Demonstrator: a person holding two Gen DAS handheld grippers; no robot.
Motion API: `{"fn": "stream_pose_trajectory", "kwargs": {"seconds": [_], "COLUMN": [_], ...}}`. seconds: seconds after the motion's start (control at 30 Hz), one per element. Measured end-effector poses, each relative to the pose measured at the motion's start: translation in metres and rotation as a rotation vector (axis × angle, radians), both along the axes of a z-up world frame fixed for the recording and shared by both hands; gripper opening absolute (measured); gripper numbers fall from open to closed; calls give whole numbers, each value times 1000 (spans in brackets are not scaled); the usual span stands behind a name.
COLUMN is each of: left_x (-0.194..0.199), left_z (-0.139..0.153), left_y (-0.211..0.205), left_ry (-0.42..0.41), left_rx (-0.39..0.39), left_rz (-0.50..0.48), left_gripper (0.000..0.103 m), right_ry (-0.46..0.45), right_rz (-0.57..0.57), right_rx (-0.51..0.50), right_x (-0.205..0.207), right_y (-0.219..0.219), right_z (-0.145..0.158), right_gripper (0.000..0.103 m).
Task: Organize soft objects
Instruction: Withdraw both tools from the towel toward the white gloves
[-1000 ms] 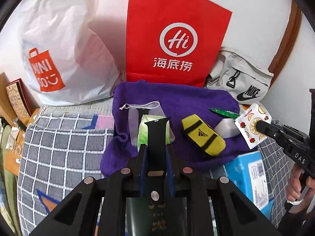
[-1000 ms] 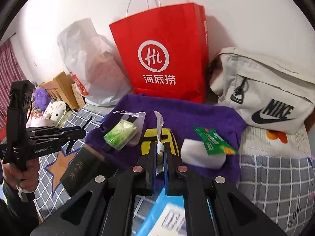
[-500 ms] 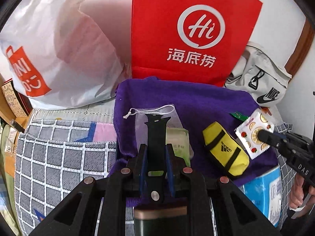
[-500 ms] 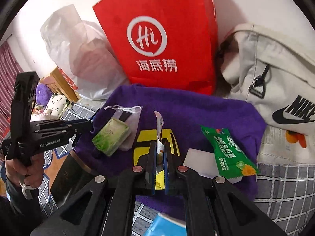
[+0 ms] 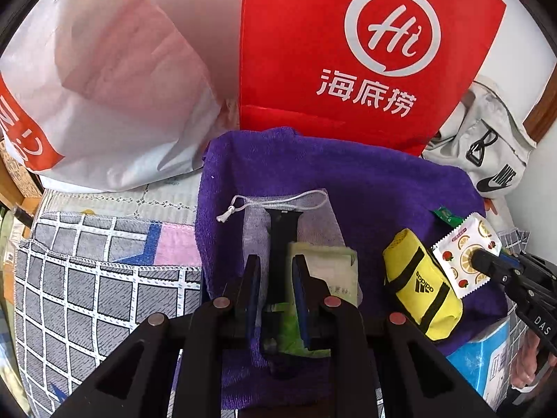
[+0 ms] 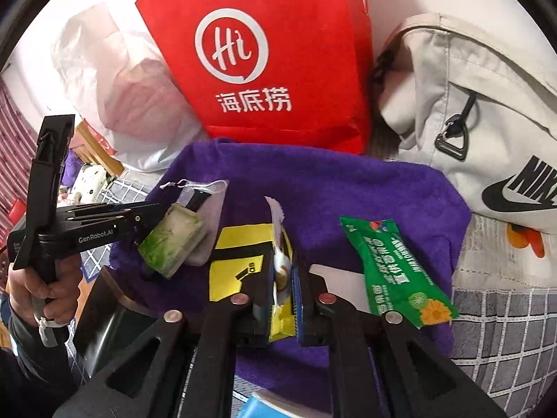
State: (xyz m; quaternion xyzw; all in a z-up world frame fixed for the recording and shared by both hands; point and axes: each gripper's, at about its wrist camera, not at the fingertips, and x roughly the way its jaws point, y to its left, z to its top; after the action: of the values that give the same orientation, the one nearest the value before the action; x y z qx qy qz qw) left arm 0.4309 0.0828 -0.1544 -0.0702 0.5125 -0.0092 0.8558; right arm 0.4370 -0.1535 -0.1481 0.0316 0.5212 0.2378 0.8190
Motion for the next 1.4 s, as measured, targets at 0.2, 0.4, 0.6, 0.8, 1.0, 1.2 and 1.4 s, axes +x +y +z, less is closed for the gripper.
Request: {"fn": "stream_pose_trajectory", "kwargs": {"seconds": [0.2,0.4,0.6,0.8,1.0,1.2,1.4], "left_x": [-3,-24,-67,-113,-164,-206,-231], "left_z": [5,25,49,53,54,40,33], "left_y": [3,9,13,13,23,30,29], "left_ry": [1,-20,-77,-80,-90,-84,-85], "left_rx": [9,11,35,21,-1,-16,-31], "left_rz": [13,25,35,29,38,43,34], "left_gripper": [27,27,27,27,27,41,41], "right_ry": [-45,-63,-150,-151,-101,-14,30], "right_rz": [-22,-46,-61,-13,68,116,98], "right_rx": [-10,-15,-18,23,15,1,-9], "right_x": [-5,-23,-70,-126,-180,-213,-231], "right_y": [-6,-14,-13,4,30,54,61], "right_z": [14,31,58,75,69,41,21], "right_gripper": [44,48,64,67,69,69,69]}}
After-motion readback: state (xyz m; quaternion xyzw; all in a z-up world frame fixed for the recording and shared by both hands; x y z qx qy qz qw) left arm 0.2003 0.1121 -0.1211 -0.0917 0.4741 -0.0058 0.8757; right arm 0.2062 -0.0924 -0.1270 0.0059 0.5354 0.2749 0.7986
